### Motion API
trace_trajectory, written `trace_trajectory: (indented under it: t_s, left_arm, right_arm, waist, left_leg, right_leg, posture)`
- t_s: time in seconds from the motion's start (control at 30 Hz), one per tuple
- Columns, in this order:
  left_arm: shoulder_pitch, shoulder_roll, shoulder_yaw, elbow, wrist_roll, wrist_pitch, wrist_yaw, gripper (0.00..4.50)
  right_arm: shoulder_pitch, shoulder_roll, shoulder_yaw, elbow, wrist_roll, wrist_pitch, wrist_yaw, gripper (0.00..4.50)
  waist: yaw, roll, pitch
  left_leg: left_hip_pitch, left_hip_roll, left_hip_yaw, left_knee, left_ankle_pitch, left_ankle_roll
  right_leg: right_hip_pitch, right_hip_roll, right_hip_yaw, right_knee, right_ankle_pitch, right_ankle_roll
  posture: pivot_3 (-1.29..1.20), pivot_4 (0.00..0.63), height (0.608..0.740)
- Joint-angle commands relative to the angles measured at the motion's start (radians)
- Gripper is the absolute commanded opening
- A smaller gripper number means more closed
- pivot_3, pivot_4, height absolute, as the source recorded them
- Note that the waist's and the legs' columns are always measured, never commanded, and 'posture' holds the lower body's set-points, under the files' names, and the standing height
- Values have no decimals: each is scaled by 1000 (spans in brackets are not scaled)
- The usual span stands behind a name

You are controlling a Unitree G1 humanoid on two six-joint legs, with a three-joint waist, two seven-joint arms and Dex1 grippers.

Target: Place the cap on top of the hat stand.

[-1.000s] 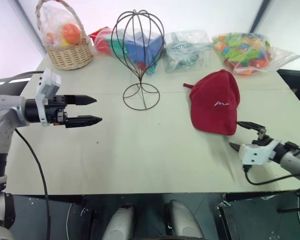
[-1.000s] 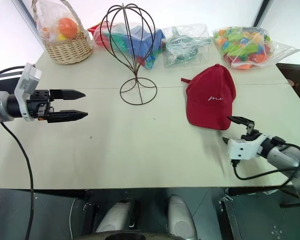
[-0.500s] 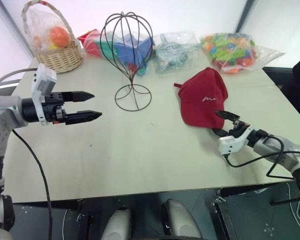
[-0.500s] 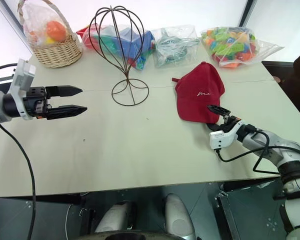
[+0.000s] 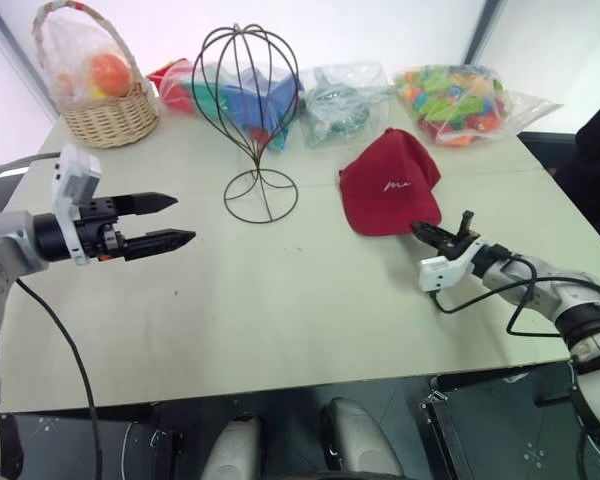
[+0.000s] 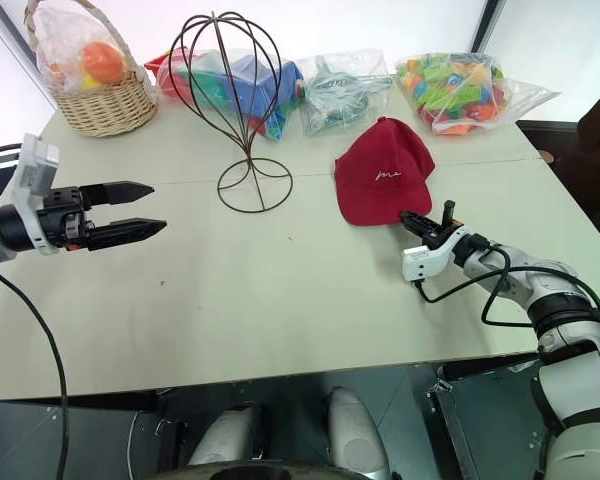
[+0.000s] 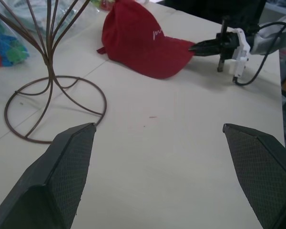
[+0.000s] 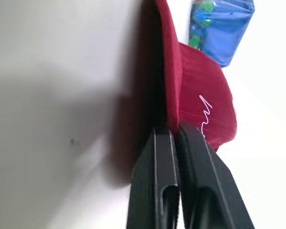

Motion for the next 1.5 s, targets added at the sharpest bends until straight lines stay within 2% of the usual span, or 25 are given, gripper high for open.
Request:
trace_trajectory:
  t_s: [0.03,0.27,0.43,0.53,0.67,0.73,0.83,0.97,1.07,1.17,1.27,1.5]
  left_arm:
    - [7,0,44,-7,-9,-36,-2,4500]
    - [37,-13,44,21,2,-82,-8,4500]
    - [32,-20,30,55,13,-112,-16,4500]
    - [26,-32,17,69,20,-125,-17,4500]
    - [21,-48,6,83,29,-141,-19,4500]
    - [20,-56,3,89,32,-149,-18,4500]
    - [19,-66,2,96,37,-157,-16,4500]
    - [25,-78,2,103,44,-170,-13,4500]
    - [23,-87,1,103,47,-174,-9,4500]
    - [20,-96,-1,102,49,-175,-3,4500]
    - [18,-103,-5,102,50,-180,3,4500]
    - [24,-120,2,94,52,-187,19,4500]
  right_arm:
    - [11,33,24,29,25,39,47,42]
    - [-25,41,-149,-78,255,150,108,42]
    - [-153,19,-305,-238,396,297,185,42]
    - [-262,9,-347,-243,435,363,222,42]
    - [-419,22,-392,-209,501,453,272,42]
    - [-542,60,-433,-192,581,532,314,42]
    - [-645,96,-476,-164,679,582,374,42]
    - [-672,155,-511,-217,813,624,491,42]
    - [-695,230,-562,-314,956,743,572,42]
    - [-684,266,-536,-414,982,786,624,42]
    - [-650,289,-467,-503,945,748,665,42]
    - [-556,390,-338,-606,837,668,628,42]
  waist:
    - [0,0,0]
    - [3,3,2]
    - [5,9,5]
    - [5,9,5]
    - [5,9,5]
    - [5,10,6]
    - [3,11,6]
    - [5,10,6]
    - [2,11,6]
    - [4,11,6]
    - [5,11,6]
    - [4,11,6]
  left_leg:
    - [0,0,0,0,0,0]
    - [-2,0,1,0,0,0]
    - [-13,-1,2,1,0,-1]
    - [-21,0,1,0,2,-4]
    - [-25,0,2,0,2,-4]
    - [-25,0,2,0,2,-4]
    - [-25,0,4,0,2,-3]
    - [-25,0,3,-1,2,-3]
    - [-25,0,5,-1,1,-3]
    - [-26,0,4,0,2,-3]
    - [-31,0,4,0,2,-3]
    - [-32,0,4,2,2,-3]
  right_leg:
    - [0,0,0,0,0,0]
    - [-2,0,1,0,1,1]
    - [-13,-1,2,0,2,3]
    - [-21,-1,1,1,2,3]
    - [-25,-2,1,1,2,3]
    - [-25,-2,1,0,2,3]
    - [-26,-3,2,0,2,3]
    - [-26,-3,1,0,3,3]
    - [-26,-3,2,0,3,4]
    - [-28,-3,2,2,3,4]
    - [-33,-3,1,3,3,4]
    - [-34,-3,1,3,5,4]
  posture:
    - [0,150,739]
    - [0,150,739]
    - [0,150,739]
    - [0,150,739]
    - [0,150,739]
    - [0,150,739]
    - [0,150,739]
    - [0,150,739]
    - [0,150,739]
    - [0,150,739]
    - [0,150,739]
    - [0,150,739]
